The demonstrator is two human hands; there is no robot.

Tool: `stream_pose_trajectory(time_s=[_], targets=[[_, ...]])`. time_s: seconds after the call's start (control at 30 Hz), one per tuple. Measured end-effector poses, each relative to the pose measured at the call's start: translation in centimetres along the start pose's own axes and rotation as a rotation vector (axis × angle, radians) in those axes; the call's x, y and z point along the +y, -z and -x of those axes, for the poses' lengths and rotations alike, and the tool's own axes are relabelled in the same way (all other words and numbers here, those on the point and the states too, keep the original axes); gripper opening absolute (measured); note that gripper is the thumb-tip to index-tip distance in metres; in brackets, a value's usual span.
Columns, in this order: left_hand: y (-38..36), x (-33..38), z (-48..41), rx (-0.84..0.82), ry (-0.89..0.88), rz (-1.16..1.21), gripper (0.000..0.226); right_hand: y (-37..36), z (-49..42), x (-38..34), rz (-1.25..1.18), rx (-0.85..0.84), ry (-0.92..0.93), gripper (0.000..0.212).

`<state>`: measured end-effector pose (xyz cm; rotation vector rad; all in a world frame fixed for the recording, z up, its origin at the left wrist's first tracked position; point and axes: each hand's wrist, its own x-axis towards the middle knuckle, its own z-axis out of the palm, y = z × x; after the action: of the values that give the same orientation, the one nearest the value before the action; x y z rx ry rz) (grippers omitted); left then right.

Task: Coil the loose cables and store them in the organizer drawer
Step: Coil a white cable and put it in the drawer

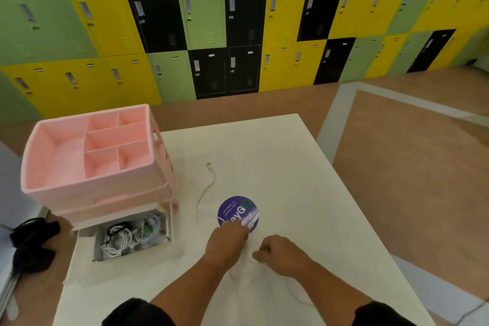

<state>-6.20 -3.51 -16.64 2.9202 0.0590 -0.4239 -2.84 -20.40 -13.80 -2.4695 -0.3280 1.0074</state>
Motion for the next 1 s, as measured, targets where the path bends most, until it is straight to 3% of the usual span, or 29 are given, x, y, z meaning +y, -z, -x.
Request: stream_pose_trajectory(time_s=[0.37, 0.5, 0.63, 0.73, 0.87, 1.0], targets=[[-0.2, -0.6, -0.8, 0.0, -0.067, -0.158, 0.041, 1.2, -0.3, -0.8, -0.064, -0.207, 0.022, 0.039], [-0.4, -1.4, -0.6, 0.01, -0.05, -0.175, 0.041, 2.0, -0.2, -1.1, -0.033, -0.142, 0.084, 0.01], [-0.3, -1.9, -0.3, 0.003, -0.049, -0.153, 0.037, 4.2, 0.0, -1.5, -0.067, 0.057, 0.15, 0.007], [0.9, -1.5, 0.1, 0.059, 0.003, -0.01, 0.029, 6.4, 0.0, -1.4, -0.076, 0.193, 0.146, 0.009], [5.5, -0.9, -0.7, 0.261, 0.132, 0.384, 0.014, 8.8, -0.4, 0.2, -0.187, 0.3, 0.046, 0.022], [11.4, -0.3, -1.2, 0.45, 0.124, 0.745, 0.013, 8.7, -0.5, 1.3, -0.221, 0.355, -0.003, 0.022]])
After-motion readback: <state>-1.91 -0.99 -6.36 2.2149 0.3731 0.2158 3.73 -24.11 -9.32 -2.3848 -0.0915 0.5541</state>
